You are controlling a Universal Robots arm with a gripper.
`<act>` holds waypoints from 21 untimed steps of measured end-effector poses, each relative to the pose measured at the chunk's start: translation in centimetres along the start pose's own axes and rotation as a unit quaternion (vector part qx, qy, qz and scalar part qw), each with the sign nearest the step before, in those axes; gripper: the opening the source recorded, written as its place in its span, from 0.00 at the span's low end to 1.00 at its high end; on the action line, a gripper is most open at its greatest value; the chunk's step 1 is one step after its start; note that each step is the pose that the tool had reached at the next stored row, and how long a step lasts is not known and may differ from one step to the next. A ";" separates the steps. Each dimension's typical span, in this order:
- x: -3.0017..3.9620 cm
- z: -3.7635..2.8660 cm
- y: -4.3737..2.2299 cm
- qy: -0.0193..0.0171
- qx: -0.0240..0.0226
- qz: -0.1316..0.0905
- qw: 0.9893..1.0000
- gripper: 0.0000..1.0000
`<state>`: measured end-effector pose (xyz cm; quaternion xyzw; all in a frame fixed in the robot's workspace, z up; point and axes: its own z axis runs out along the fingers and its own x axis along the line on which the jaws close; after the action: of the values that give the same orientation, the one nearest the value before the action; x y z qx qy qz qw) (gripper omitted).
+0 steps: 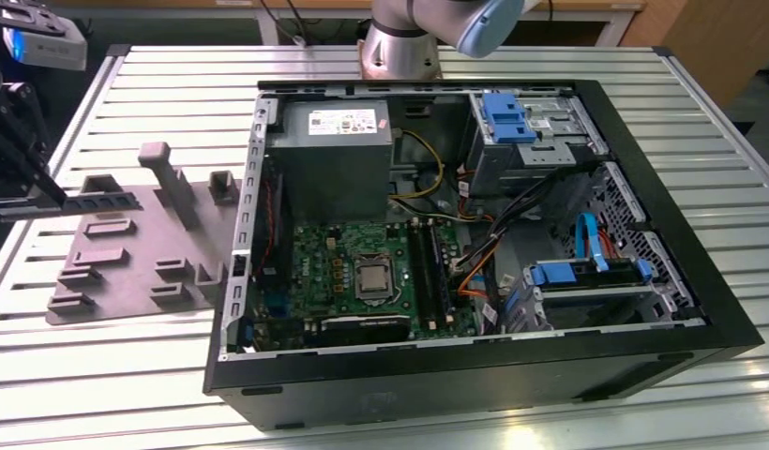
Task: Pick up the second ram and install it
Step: 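Pick up the second ram and move it above second insertion slot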
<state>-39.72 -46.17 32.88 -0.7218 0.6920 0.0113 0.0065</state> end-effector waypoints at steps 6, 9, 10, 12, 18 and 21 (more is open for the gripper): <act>-0.01 -0.49 0.00 0.000 0.000 0.000 1.000 0.12; -0.02 -0.74 0.00 -0.001 0.000 0.000 1.000 0.12; -0.02 -0.82 0.01 -0.001 0.000 0.000 1.000 0.12; -0.03 -0.99 0.01 -0.001 0.000 0.000 1.000 0.12; -0.04 -1.57 0.01 -0.002 0.000 0.000 1.000 0.12; -0.05 -1.85 0.01 -0.002 0.000 0.000 1.000 0.12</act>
<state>-39.71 -46.17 34.73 -0.7218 0.6919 0.0129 0.0081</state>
